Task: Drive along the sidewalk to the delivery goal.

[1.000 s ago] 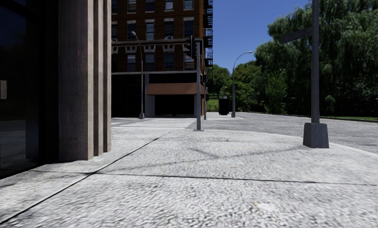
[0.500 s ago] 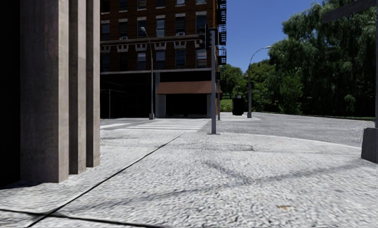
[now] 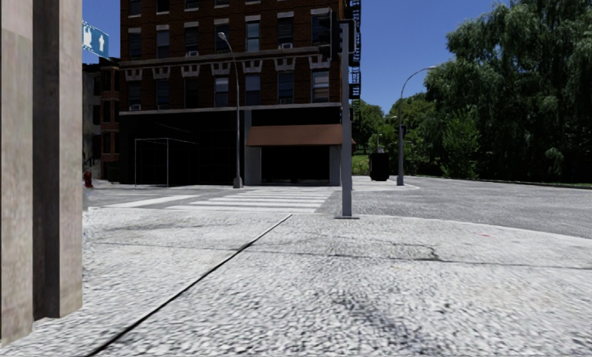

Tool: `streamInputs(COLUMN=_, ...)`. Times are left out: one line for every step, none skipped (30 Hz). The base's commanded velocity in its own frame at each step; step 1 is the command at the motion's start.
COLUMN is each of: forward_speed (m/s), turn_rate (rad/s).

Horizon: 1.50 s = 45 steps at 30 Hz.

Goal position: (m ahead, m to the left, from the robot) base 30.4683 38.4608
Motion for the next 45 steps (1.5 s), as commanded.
streamInputs(forward_speed=2.00, turn_rate=0.00)
streamInputs(forward_speed=2.00, turn_rate=0.00)
streamInputs(forward_speed=2.00, turn_rate=0.00)
streamInputs(forward_speed=2.00, turn_rate=0.00)
streamInputs(forward_speed=2.00, turn_rate=0.00)
streamInputs(forward_speed=2.00, turn_rate=0.00)
streamInputs(forward_speed=2.00, turn_rate=0.00)
streamInputs(forward_speed=2.00, turn_rate=0.00)
streamInputs(forward_speed=2.00, turn_rate=0.00)
streamInputs(forward_speed=2.00, turn_rate=0.00)
streamInputs(forward_speed=2.00, turn_rate=0.00)
streamInputs(forward_speed=2.00, turn_rate=0.00)
streamInputs(forward_speed=2.00, turn_rate=0.00)
streamInputs(forward_speed=2.00, turn_rate=0.00)
streamInputs(forward_speed=2.00, turn_rate=0.00)
streamInputs(forward_speed=2.00, turn_rate=0.00)
streamInputs(forward_speed=2.00, turn_rate=0.00)
streamInputs(forward_speed=2.00, turn_rate=0.00)
streamInputs(forward_speed=2.00, turn_rate=0.00)
streamInputs(forward_speed=2.00, turn_rate=0.00)
streamInputs(forward_speed=2.00, turn_rate=0.00)
streamInputs(forward_speed=2.00, turn_rate=0.00)
streamInputs(forward_speed=2.00, turn_rate=0.00)
streamInputs(forward_speed=2.00, turn_rate=0.00)
streamInputs(forward_speed=2.00, turn_rate=0.00)
streamInputs(forward_speed=2.00, turn_rate=0.00)
streamInputs(forward_speed=2.00, turn_rate=0.00)
streamInputs(forward_speed=2.00, turn_rate=0.00)
streamInputs(forward_speed=2.00, turn_rate=0.00)
streamInputs(forward_speed=2.00, turn_rate=0.00)
streamInputs(forward_speed=2.00, turn_rate=0.00)
streamInputs(forward_speed=2.00, turn_rate=0.00)
streamInputs(forward_speed=2.00, turn_rate=0.00)
streamInputs(forward_speed=2.00, turn_rate=0.00)
streamInputs(forward_speed=2.00, turn_rate=0.00)
streamInputs(forward_speed=2.00, turn_rate=0.00)
streamInputs(forward_speed=2.00, turn_rate=0.00)
streamInputs(forward_speed=2.00, turn_rate=0.00)
streamInputs(forward_speed=2.00, turn_rate=0.00)
streamInputs(forward_speed=2.00, turn_rate=0.00)
streamInputs(forward_speed=2.00, turn_rate=0.00)
streamInputs(forward_speed=2.00, turn_rate=0.00)
streamInputs(forward_speed=2.00, turn_rate=0.00)
streamInputs(forward_speed=2.00, turn_rate=0.00)
streamInputs(forward_speed=2.00, turn_rate=0.00)
